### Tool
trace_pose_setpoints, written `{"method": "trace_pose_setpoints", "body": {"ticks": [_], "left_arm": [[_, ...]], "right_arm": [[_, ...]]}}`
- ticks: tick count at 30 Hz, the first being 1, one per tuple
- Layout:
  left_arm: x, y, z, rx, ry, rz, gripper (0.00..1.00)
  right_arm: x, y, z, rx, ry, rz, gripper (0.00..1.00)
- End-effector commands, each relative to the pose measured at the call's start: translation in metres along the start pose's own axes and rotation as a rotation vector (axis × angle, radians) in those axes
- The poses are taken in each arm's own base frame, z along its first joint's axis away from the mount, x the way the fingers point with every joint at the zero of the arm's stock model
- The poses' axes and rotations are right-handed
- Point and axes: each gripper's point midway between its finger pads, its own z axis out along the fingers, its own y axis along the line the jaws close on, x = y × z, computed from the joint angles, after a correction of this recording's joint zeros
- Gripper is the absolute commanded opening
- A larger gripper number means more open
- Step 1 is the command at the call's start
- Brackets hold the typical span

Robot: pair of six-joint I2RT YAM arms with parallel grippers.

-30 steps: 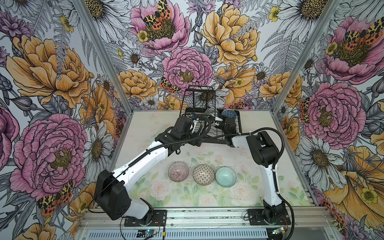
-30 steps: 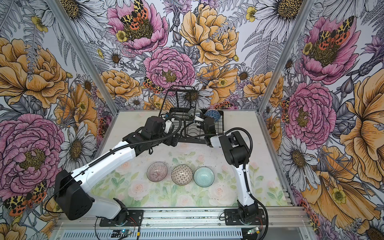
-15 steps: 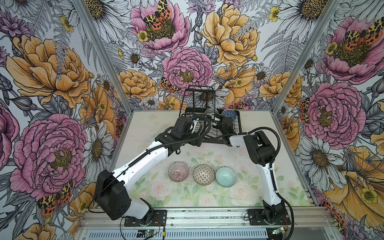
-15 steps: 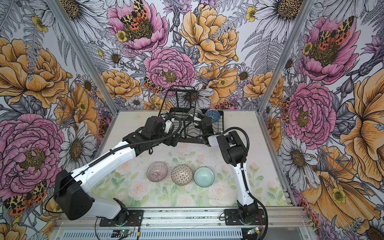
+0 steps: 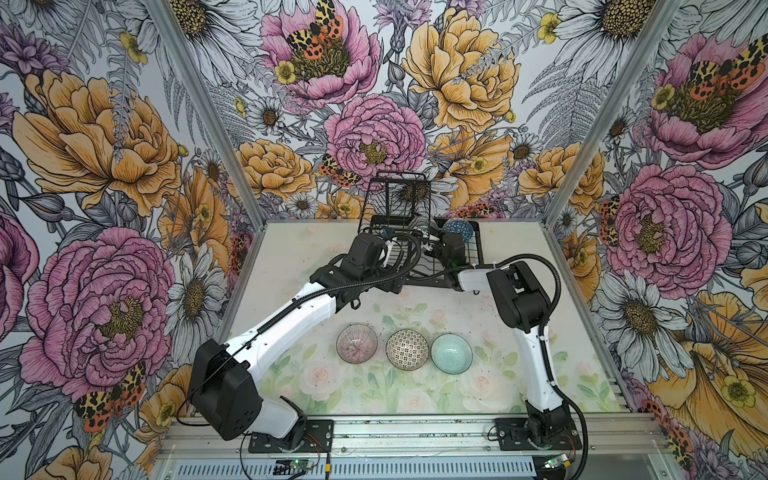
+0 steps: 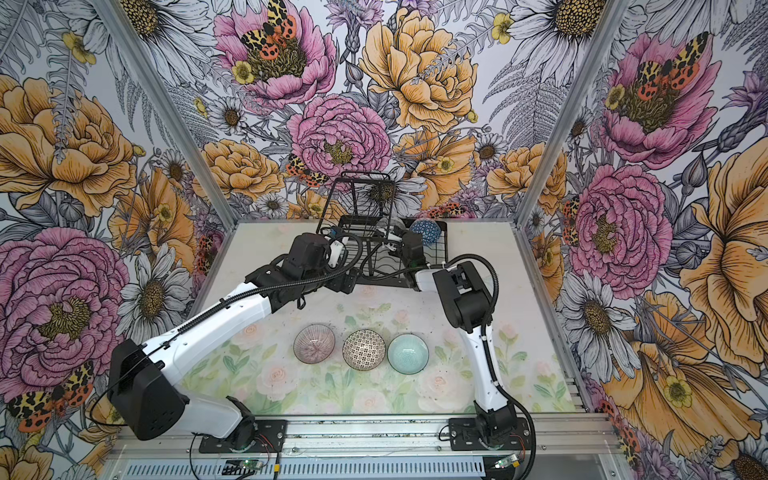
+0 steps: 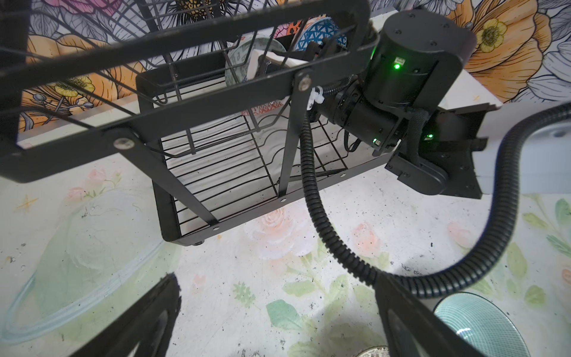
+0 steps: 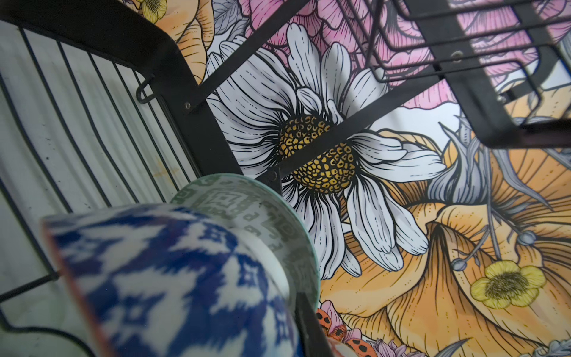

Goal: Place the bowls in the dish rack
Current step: 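Lower the orange-and-blue bowl into a rack slot beside the pale green bowl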

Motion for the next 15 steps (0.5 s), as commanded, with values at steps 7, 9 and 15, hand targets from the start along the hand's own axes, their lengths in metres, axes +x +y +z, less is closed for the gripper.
{"method": "trace_pose_setpoints", "body": {"ticks": [7, 9, 15], "left_arm": [[-0.0025, 0.0013, -0.0037, 0.012, -0.016, 0.000, 0.99], [-0.0027, 0.0017, -0.0040, 0.012, -0.016, 0.001, 0.99], [-0.0023, 0.0012, -0.0036, 0.015, -0.018, 0.000, 0.99]], "right_arm": [[-0.0021, 0.0029, -0.0007, -0.011, 0.004, -0.026, 0.03], [-0.0016, 0.0036, -0.0016, -0.015, 0.007, -0.026, 0.06], [-0.0030, 0.0033, -0.0032, -0.025, 0.011, -0.029, 0.09]]}}
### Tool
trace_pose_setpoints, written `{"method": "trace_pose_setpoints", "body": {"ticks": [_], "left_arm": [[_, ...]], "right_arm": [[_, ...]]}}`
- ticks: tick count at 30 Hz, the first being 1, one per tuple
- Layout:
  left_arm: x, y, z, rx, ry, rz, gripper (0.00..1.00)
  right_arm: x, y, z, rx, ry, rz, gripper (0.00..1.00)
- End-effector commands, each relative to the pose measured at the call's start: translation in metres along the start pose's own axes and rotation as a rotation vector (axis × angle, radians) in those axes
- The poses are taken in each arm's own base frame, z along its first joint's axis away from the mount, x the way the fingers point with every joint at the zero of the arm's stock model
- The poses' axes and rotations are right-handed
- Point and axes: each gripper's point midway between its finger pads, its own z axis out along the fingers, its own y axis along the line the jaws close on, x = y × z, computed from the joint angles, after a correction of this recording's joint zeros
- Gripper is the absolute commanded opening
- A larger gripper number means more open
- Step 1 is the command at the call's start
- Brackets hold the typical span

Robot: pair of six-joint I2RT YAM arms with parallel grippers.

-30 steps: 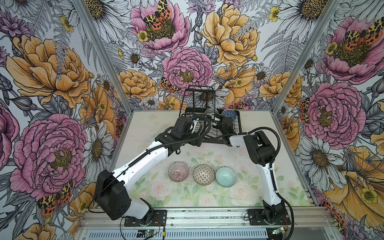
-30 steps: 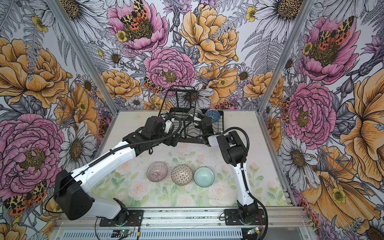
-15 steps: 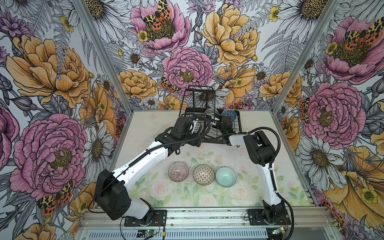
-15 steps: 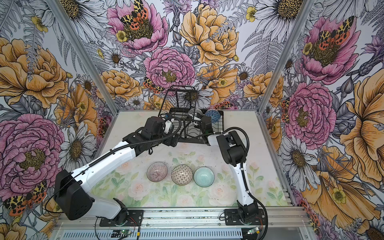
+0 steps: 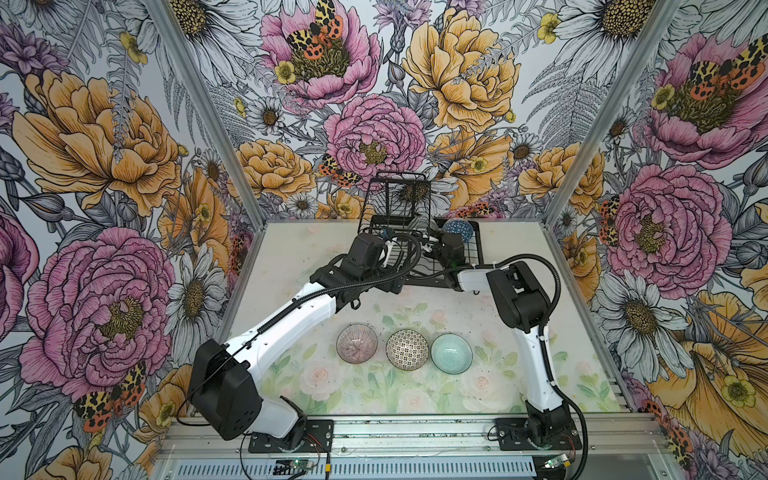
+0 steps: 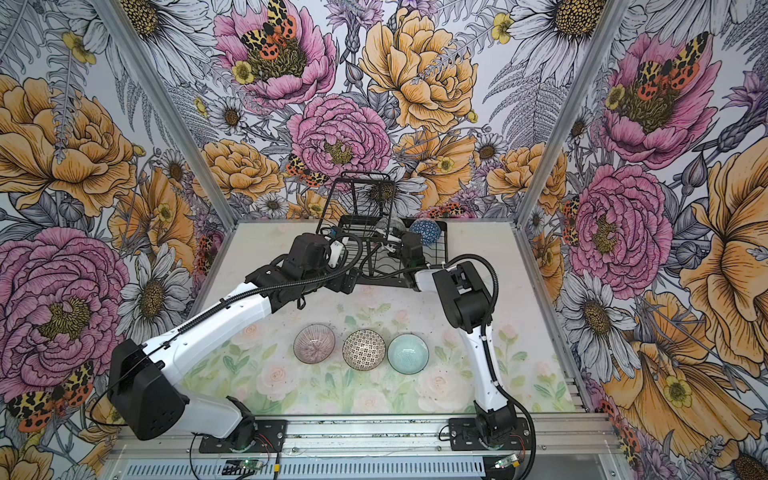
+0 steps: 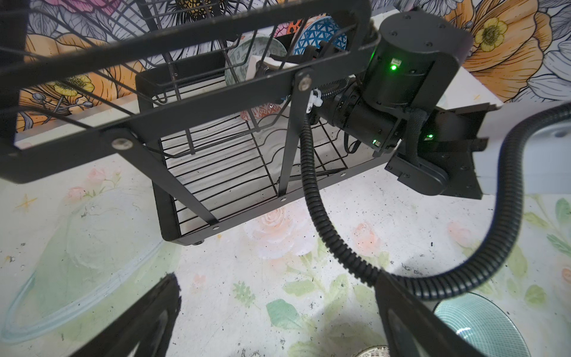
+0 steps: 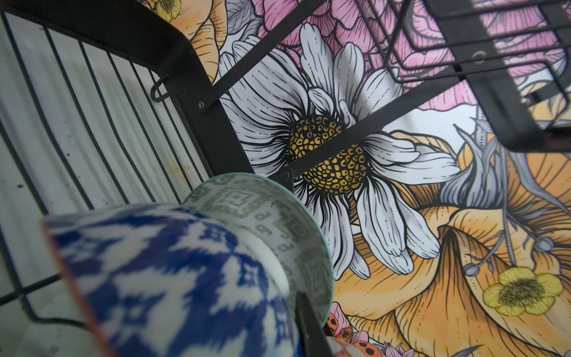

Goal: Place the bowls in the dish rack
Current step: 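Lower the orange-and-blue bowl into a rack slot beside the pale green bowl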

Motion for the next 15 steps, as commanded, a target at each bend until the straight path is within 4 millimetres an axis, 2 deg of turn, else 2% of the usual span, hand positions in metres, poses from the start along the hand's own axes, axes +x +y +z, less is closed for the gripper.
{"method": "trace_pose_setpoints", "body": {"ticks": [1, 15], "left_arm": [[-0.0024, 0.0010, -0.0035, 0.016, -0.017, 0.000, 0.99], [0.0033, 0.0028, -0.0042, 0.011, -0.010, -0.008, 0.99]], "right_arm": [[-0.0052, -0.0029, -0.0035, -0.001, 0.009, -0.025, 0.09], [-0.0061, -0.0039, -0.0099, -0.011, 0.019, -0.024, 0.18]]}}
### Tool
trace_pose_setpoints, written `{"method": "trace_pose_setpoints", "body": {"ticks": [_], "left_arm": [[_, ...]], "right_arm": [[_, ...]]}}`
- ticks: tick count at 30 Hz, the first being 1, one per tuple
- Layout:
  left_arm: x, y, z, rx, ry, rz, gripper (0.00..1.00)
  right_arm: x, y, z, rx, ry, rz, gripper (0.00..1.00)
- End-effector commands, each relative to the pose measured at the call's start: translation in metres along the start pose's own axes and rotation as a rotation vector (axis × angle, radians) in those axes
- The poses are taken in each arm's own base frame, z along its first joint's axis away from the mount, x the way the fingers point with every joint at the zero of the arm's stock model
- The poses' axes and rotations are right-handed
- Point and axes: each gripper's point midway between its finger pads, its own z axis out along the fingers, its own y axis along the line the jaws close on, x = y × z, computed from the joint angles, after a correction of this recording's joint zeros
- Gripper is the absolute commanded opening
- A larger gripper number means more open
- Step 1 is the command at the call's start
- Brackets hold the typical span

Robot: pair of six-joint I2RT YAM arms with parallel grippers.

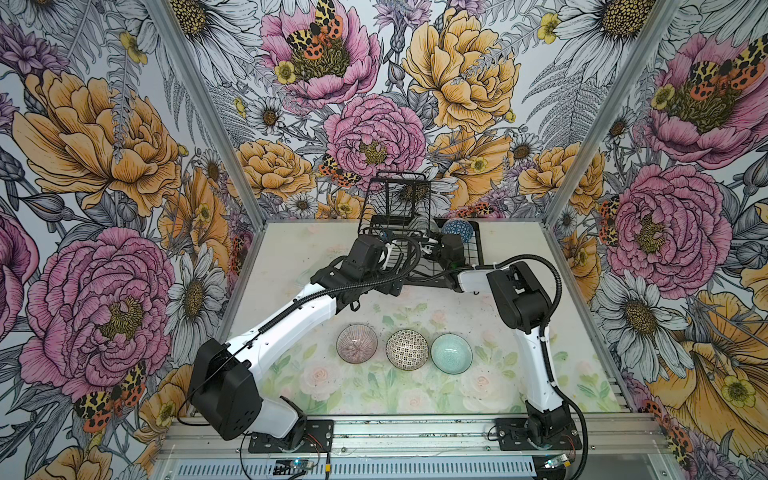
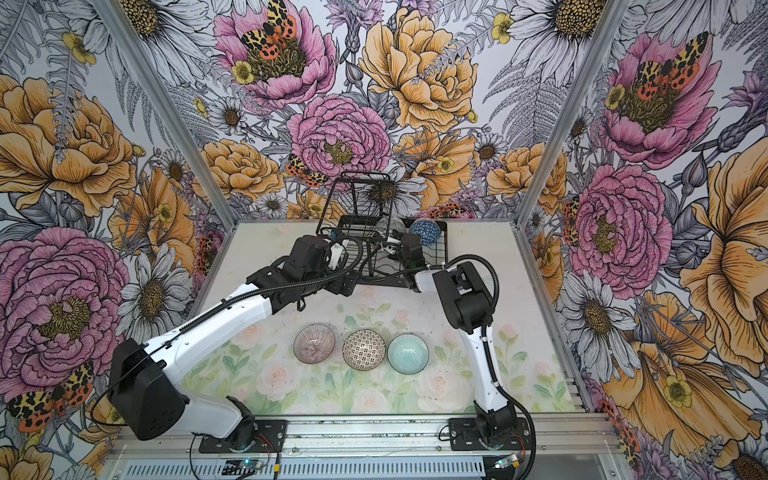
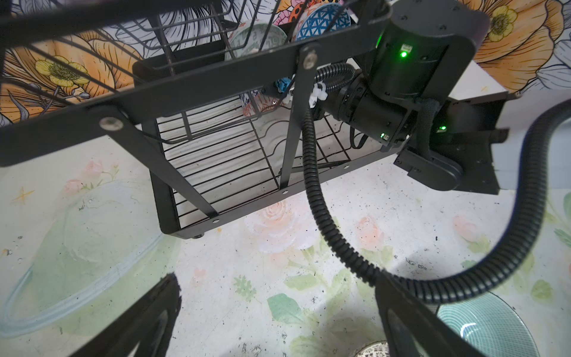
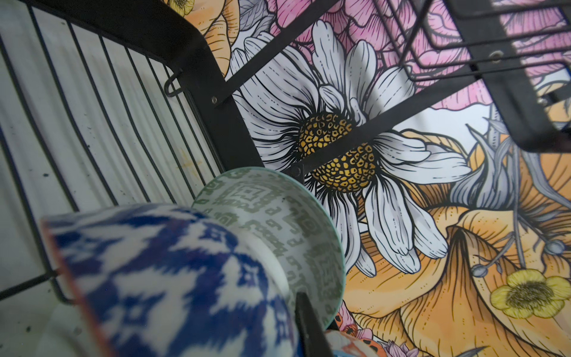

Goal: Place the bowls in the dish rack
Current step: 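Lower the orange-and-blue bowl into a rack slot beside the pale green bowl, then open and withdraw the right gripper while the left gripper moves to the purple-striped bowl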

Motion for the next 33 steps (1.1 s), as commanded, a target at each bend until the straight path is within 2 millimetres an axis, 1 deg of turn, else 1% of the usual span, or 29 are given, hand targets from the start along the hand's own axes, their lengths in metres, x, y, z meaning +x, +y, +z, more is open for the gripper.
{"method": "trace_pose_setpoints", "body": {"ticks": [1, 4, 13, 15, 16, 17, 20, 21, 22, 24, 30, 33], "left_arm": [[-0.006, 0.001, -0.008, 0.015, -0.031, -0.008, 0.99], [-0.006, 0.001, -0.009, 0.015, -0.032, -0.011, 0.99], [-0.004, 0.003, -0.012, 0.011, -0.037, -0.013, 0.99], [-0.004, 0.003, -0.014, 0.008, -0.038, -0.014, 0.99], [-0.004, 0.004, -0.015, 0.007, -0.040, -0.016, 0.99], [-0.003, 0.004, -0.015, 0.005, -0.040, -0.016, 0.99], [-0.001, 0.006, -0.017, -0.001, -0.041, -0.018, 0.99], [0.000, 0.006, -0.017, -0.002, -0.039, -0.018, 0.99], [0.000, 0.007, -0.018, -0.005, -0.041, -0.021, 0.99], [0.001, 0.011, -0.019, -0.012, -0.040, -0.025, 0.99], [0.003, 0.018, -0.021, -0.019, -0.040, -0.047, 0.99], [0.007, 0.022, -0.021, -0.026, -0.027, -0.060, 0.99]], "right_arm": [[-0.009, -0.010, -0.006, 0.012, 0.006, -0.013, 0.19], [-0.010, -0.011, -0.007, 0.011, 0.006, -0.013, 0.22], [-0.014, -0.015, -0.007, 0.015, 0.002, -0.013, 0.26], [-0.015, -0.017, -0.009, 0.018, 0.002, -0.017, 0.28], [-0.015, -0.019, -0.010, 0.020, 0.002, -0.018, 0.31], [-0.016, -0.021, -0.012, 0.022, 0.001, -0.021, 0.37], [-0.019, -0.026, -0.019, 0.023, -0.002, -0.026, 0.73], [-0.020, -0.029, -0.023, 0.025, -0.004, -0.028, 0.80], [-0.020, -0.031, -0.025, 0.028, -0.003, -0.031, 0.84], [-0.020, -0.034, -0.033, 0.030, 0.000, -0.036, 0.90], [-0.014, -0.046, -0.057, 0.055, 0.032, -0.045, 0.95], [-0.012, -0.053, -0.070, 0.075, 0.049, -0.043, 0.96]]}}
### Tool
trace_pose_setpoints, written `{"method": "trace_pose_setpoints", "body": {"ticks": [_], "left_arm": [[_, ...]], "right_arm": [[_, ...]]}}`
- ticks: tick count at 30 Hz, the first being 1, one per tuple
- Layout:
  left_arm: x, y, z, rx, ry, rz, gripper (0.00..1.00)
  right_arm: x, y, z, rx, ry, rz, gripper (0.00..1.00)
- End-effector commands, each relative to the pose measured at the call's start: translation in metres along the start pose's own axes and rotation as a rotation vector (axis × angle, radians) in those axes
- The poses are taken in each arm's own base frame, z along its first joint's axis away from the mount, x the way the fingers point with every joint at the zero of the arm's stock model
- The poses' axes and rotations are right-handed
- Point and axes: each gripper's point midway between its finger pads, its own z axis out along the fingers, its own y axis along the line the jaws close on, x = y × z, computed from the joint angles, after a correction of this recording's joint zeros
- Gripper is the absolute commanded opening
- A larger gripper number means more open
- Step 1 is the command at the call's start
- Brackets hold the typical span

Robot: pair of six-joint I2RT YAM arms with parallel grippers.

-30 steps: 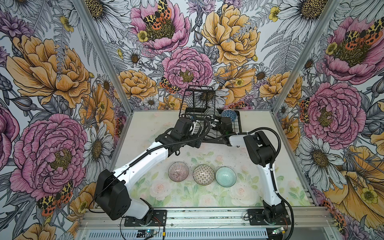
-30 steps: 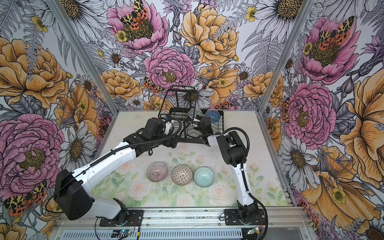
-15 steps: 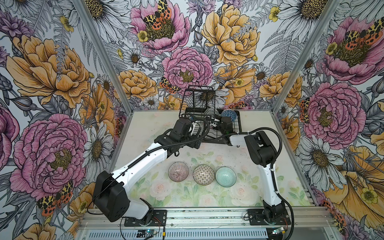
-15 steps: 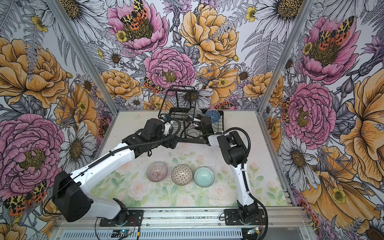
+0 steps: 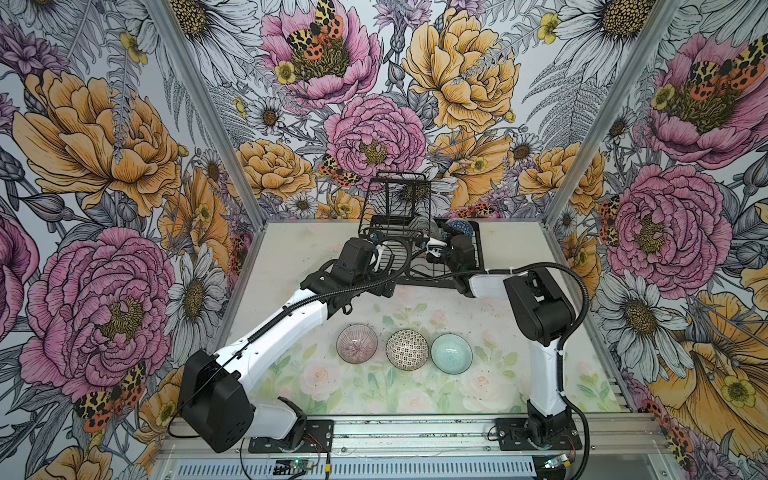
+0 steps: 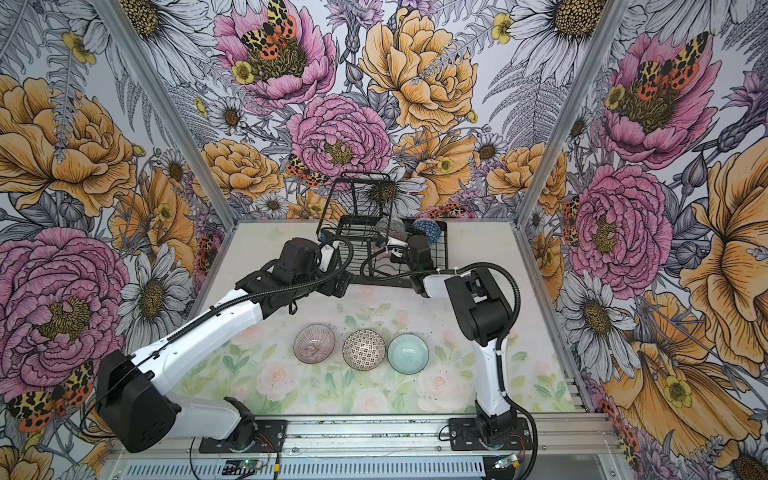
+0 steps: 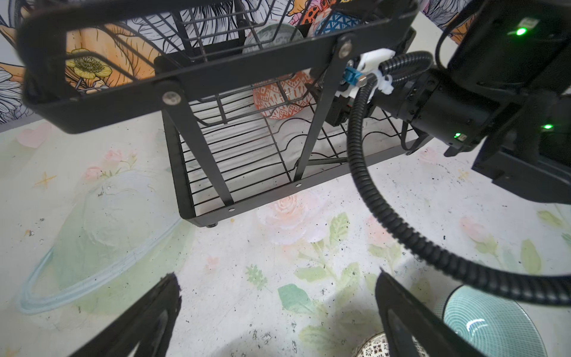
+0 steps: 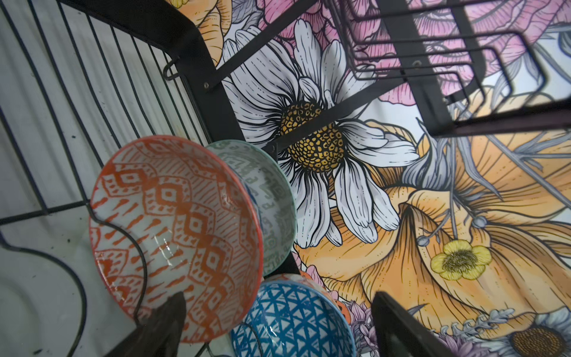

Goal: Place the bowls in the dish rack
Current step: 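Open and withdraw the right gripper while the left gripper moves to the purple-striped bowl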

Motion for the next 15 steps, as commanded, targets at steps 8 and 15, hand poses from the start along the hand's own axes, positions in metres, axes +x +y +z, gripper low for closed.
{"method": "trace_pose_setpoints", "body": {"ticks": [8, 15], "left_arm": [[0.011, 0.019, -0.019, -0.033, 0.001, -0.072, 0.99], [0.037, 0.035, -0.029, -0.079, 0.042, -0.120, 0.99]], "right_arm": [[0.008, -0.040, -0.053, 0.115, 0.056, 0.072, 0.99], [0.011, -0.051, -0.086, 0.139, 0.094, 0.171, 1.00]]}}
